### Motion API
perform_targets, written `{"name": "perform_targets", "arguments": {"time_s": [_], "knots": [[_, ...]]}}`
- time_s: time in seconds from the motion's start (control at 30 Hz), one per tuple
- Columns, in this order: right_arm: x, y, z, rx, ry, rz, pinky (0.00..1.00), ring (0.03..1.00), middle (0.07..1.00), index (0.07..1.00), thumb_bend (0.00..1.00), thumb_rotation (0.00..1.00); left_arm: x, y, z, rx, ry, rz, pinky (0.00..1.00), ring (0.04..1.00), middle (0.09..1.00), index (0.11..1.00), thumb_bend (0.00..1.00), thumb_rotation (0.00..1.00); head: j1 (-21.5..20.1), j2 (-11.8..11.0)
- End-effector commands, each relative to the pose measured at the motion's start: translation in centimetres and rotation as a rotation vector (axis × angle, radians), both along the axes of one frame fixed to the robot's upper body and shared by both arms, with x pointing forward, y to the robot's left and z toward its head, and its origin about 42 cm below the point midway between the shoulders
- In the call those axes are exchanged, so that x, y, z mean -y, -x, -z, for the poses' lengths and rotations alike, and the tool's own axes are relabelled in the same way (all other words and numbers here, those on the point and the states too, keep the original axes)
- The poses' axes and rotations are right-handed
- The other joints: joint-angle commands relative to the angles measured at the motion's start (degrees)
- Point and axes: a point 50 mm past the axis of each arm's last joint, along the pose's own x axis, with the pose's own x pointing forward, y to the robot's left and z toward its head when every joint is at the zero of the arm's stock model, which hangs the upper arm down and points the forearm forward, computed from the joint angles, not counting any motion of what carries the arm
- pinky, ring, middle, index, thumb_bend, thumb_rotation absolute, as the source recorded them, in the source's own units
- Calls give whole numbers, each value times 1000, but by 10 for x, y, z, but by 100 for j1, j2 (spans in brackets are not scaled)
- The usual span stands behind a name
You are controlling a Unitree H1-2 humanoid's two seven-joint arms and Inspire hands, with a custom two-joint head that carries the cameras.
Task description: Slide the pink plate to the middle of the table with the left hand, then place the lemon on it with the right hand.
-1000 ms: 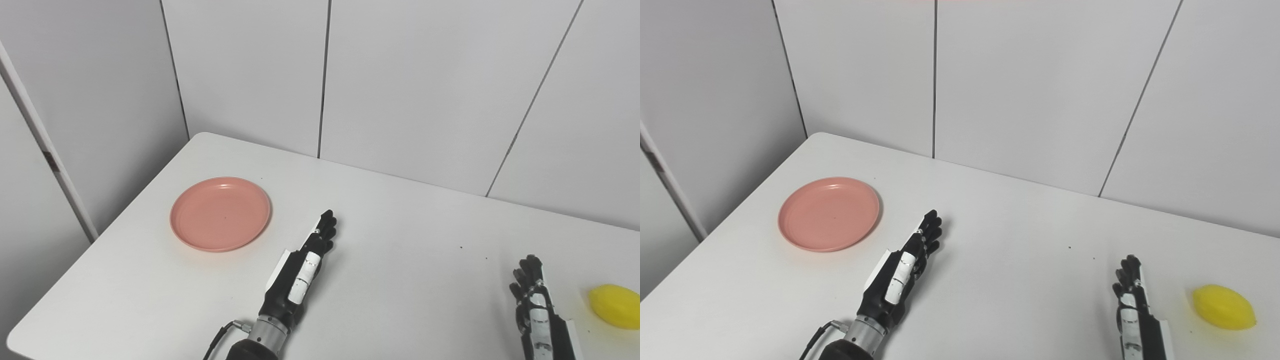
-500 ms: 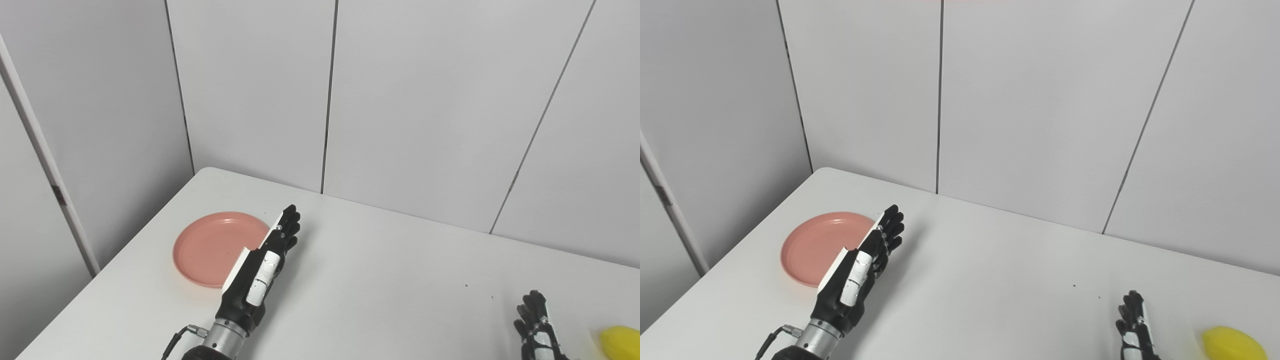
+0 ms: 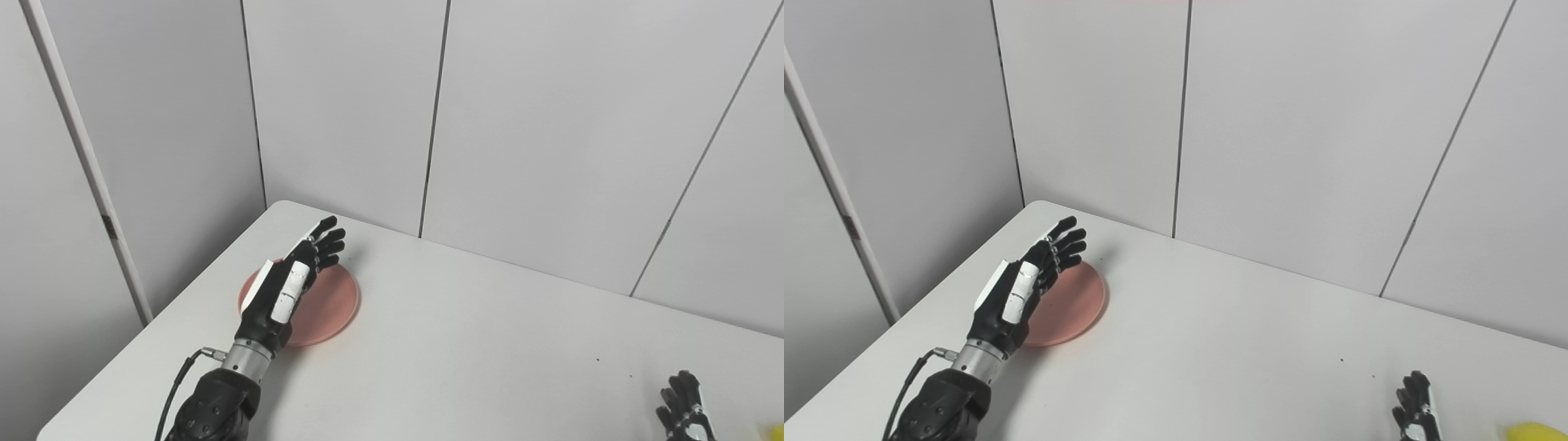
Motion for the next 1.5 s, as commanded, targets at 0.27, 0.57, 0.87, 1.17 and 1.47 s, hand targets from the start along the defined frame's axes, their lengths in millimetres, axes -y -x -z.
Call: {"name": "perform_targets", "arguments": {"time_s": [0.27,0.57,0.87,1.17,1.47], "knots": [[0,-4,-14,49,-8,-12,1000,1000,1000,1000,470,1000,-47,-19,-23,61,-47,-126,809,830,839,845,847,1000,-31,104],[-2,-1,-16,40,10,-2,1000,1000,1000,1000,516,1000,-76,-24,-25,37,-46,-167,851,840,842,849,872,1000,-155,199],[-4,2,-18,41,8,1,1000,1000,1000,1000,496,1000,-98,-32,-16,1,-72,-209,863,846,845,851,876,1000,-110,216],[-1,2,-18,40,3,-7,1000,1000,1000,1000,467,1000,-115,-40,-1,-61,-81,-207,879,888,879,881,832,1000,22,199],[1,1,-18,47,5,-7,1000,1000,1000,1000,470,1000,-126,-47,20,-113,-43,-232,905,893,876,876,829,1000,187,186]]}}
